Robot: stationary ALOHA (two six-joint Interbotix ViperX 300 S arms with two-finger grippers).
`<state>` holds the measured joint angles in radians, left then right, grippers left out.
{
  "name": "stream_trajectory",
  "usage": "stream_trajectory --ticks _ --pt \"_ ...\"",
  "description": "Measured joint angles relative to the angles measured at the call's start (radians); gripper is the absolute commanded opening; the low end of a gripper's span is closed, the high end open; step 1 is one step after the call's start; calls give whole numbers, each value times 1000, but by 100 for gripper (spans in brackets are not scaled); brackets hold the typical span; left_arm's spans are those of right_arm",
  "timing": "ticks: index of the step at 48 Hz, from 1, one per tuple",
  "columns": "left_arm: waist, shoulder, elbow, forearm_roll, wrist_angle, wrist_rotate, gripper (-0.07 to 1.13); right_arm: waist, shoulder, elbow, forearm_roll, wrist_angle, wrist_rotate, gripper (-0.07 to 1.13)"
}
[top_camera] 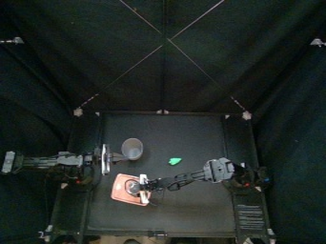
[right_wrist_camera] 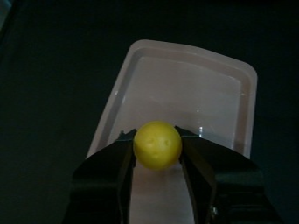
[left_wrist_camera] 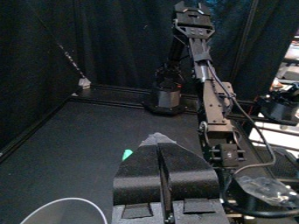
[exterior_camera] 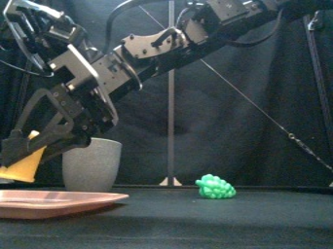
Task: Pick the yellow can then place it on the pink plate
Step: Drop yellow can on the pink plate and return to neutral
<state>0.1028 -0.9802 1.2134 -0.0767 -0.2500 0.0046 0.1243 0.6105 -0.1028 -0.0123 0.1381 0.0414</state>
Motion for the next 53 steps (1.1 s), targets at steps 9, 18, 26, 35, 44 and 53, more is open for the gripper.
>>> stream_trajectory --ticks 9,18,26,35,44,53 --pt "0 -6 0 0 0 0 17 -14 11 -25 6 26 0 93" --pt "0 -8 6 0 0 0 17 -14 11 -26 6 28 0 95" --pt "0 -8 11 0 0 -2 17 -14 3 -12 8 26 0 95" --pt "0 -9 12 0 0 -3 17 -21 -94 91 17 -38 -2 95" --pt "-5 -9 18 0 2 -3 17 -64 -227 267 63 -230 -2 95" --pt "-8 -9 29 0 2 -2 17 -87 -348 454 64 -440 -11 95"
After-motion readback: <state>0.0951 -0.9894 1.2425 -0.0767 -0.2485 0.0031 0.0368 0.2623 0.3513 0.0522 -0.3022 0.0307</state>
